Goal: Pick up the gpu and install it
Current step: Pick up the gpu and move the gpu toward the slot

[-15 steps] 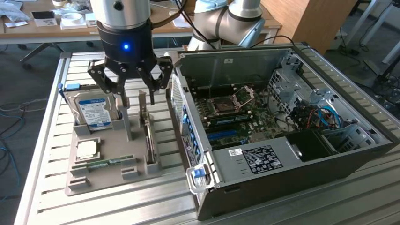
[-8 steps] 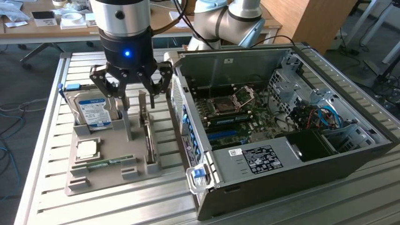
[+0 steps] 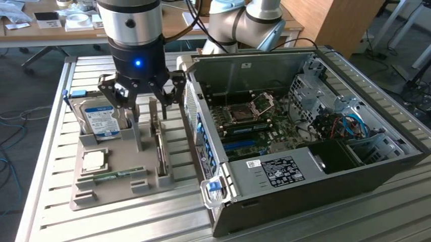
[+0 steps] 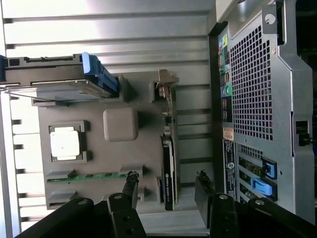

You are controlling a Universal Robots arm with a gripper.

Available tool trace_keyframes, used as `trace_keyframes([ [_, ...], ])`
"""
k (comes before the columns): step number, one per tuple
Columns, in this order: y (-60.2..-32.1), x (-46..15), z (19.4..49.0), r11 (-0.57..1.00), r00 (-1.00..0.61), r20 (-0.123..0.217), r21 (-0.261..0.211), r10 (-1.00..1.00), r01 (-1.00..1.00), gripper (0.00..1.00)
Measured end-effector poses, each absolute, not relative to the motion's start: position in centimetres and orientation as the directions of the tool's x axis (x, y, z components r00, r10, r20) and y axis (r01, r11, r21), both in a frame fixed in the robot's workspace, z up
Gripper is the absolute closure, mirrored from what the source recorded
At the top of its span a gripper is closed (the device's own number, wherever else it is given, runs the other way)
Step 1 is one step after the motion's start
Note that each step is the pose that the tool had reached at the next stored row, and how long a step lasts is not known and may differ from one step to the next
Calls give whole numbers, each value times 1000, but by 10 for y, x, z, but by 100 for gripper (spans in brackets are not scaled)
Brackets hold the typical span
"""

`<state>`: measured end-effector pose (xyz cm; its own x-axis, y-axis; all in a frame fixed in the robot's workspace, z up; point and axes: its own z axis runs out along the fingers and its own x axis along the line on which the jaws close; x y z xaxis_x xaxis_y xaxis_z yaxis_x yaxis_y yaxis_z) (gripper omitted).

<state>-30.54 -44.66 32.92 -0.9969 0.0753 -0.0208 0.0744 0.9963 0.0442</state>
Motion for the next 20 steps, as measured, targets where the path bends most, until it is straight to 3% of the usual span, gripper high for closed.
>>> trace_keyframes([
  [20, -447, -305, 316, 996, -997, -21, 44, 75, 74, 41],
])
